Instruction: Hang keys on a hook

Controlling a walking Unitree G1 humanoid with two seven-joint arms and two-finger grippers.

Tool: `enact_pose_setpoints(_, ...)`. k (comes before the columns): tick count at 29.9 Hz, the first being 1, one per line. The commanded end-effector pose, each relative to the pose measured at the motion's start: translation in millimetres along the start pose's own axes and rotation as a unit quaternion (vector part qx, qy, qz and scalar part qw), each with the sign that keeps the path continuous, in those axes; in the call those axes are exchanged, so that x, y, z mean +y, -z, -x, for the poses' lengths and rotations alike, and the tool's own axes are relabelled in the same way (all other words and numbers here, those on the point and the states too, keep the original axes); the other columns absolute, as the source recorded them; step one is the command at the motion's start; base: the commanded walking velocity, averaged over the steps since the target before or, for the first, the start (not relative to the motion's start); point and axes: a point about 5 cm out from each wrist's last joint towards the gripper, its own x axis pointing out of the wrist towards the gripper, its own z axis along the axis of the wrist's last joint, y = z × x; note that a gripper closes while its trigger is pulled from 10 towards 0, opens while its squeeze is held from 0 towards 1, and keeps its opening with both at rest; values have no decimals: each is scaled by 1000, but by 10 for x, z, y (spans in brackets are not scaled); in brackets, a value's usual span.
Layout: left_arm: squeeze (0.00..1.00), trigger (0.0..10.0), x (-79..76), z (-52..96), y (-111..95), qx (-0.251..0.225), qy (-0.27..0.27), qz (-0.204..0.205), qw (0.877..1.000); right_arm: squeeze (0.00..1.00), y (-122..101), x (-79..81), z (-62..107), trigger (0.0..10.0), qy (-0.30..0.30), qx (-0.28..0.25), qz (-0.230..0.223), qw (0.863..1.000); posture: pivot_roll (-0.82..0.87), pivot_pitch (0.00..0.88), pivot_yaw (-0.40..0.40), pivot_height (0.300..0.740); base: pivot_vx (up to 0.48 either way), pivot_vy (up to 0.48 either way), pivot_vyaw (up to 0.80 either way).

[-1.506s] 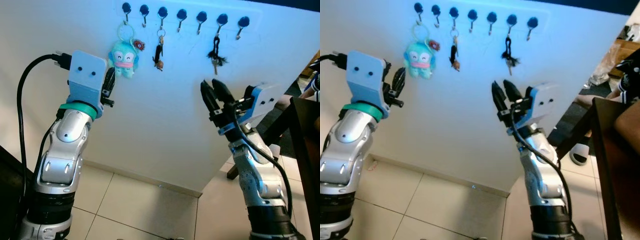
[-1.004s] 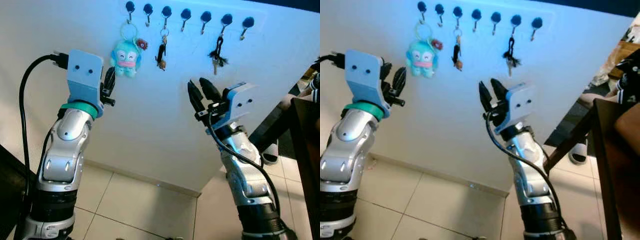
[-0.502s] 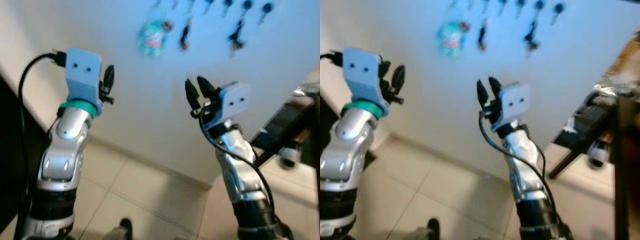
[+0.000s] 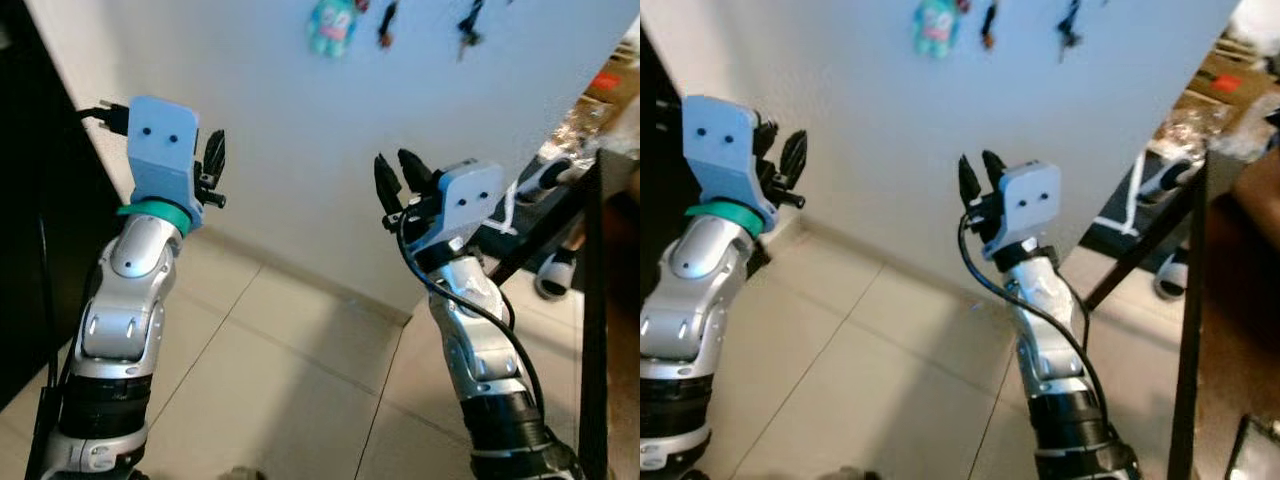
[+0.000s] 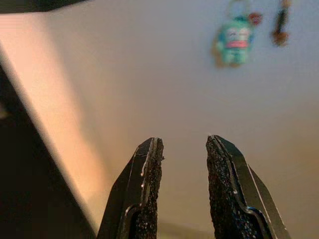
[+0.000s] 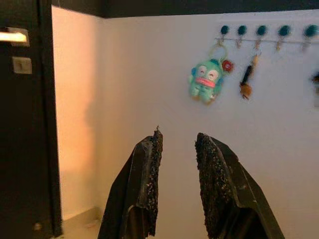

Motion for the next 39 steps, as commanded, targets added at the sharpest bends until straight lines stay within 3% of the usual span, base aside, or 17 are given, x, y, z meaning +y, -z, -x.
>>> enact_pose_setpoints(1,0,10000,-77,-3,-5,0,14,1,1000,0,53,-83,46,10000,17,15,2,1000,70,0,42,740,0,0,-800)
enact_pose_setpoints(29,0,10000,-75,-3,-7,1,18,-3,1000,0,47,-65,43,10000,15,12,6,1000,72,0,48,740,0,0,-800)
enact_pose_setpoints(39,0,10000,-72,-1,-8,1,19,-8,1000,0,36,-46,42,10000,9,6,18,1000,72,0,50,740,0,0,-161)
